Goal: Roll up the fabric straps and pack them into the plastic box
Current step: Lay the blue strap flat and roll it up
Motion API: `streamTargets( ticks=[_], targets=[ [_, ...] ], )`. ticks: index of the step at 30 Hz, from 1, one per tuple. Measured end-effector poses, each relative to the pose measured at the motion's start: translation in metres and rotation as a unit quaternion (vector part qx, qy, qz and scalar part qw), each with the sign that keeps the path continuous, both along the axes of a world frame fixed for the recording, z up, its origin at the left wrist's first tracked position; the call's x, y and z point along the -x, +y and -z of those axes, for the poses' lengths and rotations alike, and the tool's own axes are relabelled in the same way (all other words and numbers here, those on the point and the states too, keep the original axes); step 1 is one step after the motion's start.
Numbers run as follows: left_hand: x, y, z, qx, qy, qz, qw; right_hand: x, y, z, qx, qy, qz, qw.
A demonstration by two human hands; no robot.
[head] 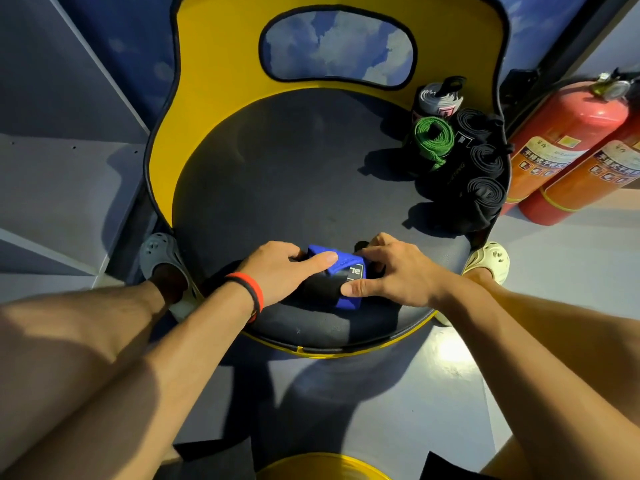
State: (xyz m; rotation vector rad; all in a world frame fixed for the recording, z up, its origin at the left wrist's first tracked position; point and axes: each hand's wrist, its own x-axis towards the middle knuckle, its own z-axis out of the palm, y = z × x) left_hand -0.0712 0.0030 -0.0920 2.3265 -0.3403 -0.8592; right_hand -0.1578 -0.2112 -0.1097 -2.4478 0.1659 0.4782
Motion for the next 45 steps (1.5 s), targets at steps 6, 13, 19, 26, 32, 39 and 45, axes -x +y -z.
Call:
streamTargets(
  ticks=[6,13,19,26,32,39,45],
  targets=[
    [0.005,0.000,-0.002,-0.006,-0.068,-0.041,0.997,0.009,0.019,-0.007,0.031,-0.099,0.011,0.995],
    [0.004,-0.007,0.007,-0.005,-0.089,-0.086,0.992,0.018,0.060,0.003,0.222,-0.195,0.009,0.955],
    [0.000,-0.010,0.003,0.039,-0.012,-0.071,0.997,0.006,0.062,0.010,0.162,-0.211,0.059,0.962],
    [-0.002,-0.005,-0.016,0.227,0.111,-0.100,0.962,0.006,0.046,-0.003,-0.165,-0.194,0.211,0.944],
    [0.014,-0.011,-0.012,0.249,0.010,-0.138,0.959,0.007,0.044,0.015,-0.057,-0.252,0.209,0.943],
    [0.038,-0.020,-0.015,0.309,0.003,-0.150,0.939,0.006,0.045,0.016,-0.009,-0.265,0.228,0.937],
    [0.016,-0.017,-0.003,0.205,-0.050,-0.077,0.975,-0.002,0.041,0.011,0.018,-0.253,0.206,0.945]
  ],
)
